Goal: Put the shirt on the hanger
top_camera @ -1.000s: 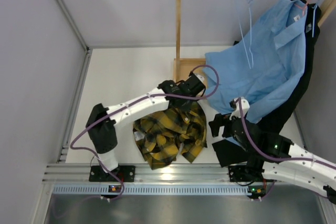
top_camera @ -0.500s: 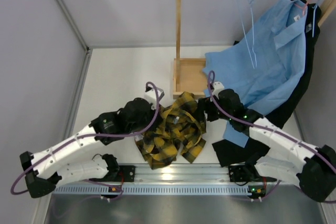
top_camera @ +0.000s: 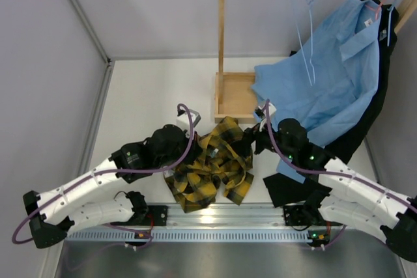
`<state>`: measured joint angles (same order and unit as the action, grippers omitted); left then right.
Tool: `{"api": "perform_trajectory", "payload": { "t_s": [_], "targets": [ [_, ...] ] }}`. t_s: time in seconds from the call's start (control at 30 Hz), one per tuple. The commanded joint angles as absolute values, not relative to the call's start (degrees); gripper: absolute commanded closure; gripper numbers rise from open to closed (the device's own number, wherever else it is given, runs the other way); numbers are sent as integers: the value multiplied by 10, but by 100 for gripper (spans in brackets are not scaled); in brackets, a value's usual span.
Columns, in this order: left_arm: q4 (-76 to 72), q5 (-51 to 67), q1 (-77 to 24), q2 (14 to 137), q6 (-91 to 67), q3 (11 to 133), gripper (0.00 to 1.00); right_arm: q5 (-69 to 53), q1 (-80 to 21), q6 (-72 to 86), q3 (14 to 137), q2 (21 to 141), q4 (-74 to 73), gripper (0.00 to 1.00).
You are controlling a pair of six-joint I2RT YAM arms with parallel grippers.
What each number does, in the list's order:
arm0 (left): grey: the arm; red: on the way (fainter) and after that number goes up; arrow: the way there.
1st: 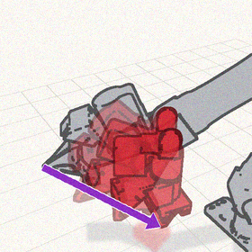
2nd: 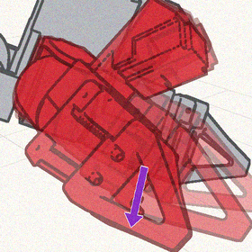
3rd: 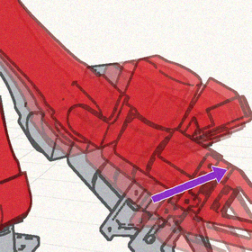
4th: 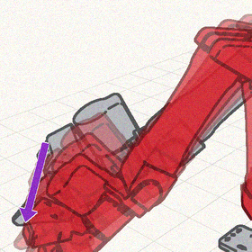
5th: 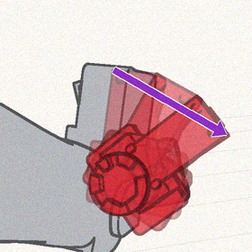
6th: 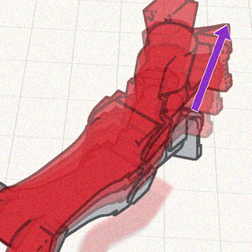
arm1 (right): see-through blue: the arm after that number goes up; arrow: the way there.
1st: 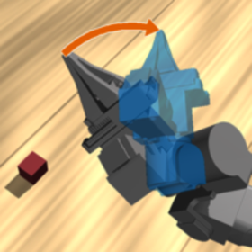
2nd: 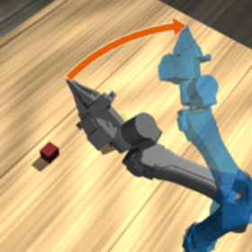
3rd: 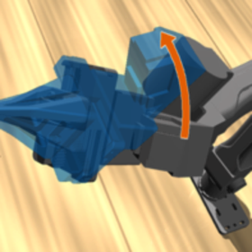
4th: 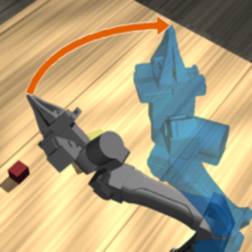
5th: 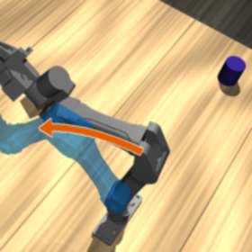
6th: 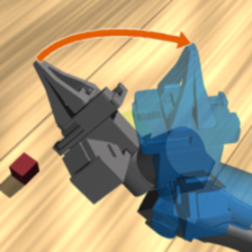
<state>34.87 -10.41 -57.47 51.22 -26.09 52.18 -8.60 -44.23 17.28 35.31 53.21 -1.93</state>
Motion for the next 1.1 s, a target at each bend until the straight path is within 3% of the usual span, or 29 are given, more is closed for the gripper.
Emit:
{"api": "perform_trajectory", "payload": {
  "t_s": [0.0,0.37,0.43,0.6,0.67,0.7,0.73,0.77,0.97,1.07],
  "targets": [
    [316,-116,-577,510,-270,531,100,-106,-450,118,355,504,5,24],
    [316,-99,-577,497,-265,540,100,-159,-480,99,379,633,59,33],
    [316,-105,-577,490,-265,539,100,-161,-488,102,388,649,75,42],
    [328,-149,-577,481,-239,569,98,-114,-496,98,408,643,87,100],
    [362,-215,-577,481,-213,603,78,-79,-497,89,421,616,75,100],
    [375,-241,-577,483,-207,618,61,-74,-497,82,448,612,47,100],
    [387,-257,-577,486,-192,633,20,-69,-497,73,467,610,24,100],
    [402,-265,-577,496,-183,672,3,-63,-497,56,488,614,3,100],
    [417,-210,-577,580,-111,857,3,46,-529,37,668,660,-176,100],
    [418,-178,-578,633,-104,886,15,76,-529,59,728,684,-242,100]
  ]
}}
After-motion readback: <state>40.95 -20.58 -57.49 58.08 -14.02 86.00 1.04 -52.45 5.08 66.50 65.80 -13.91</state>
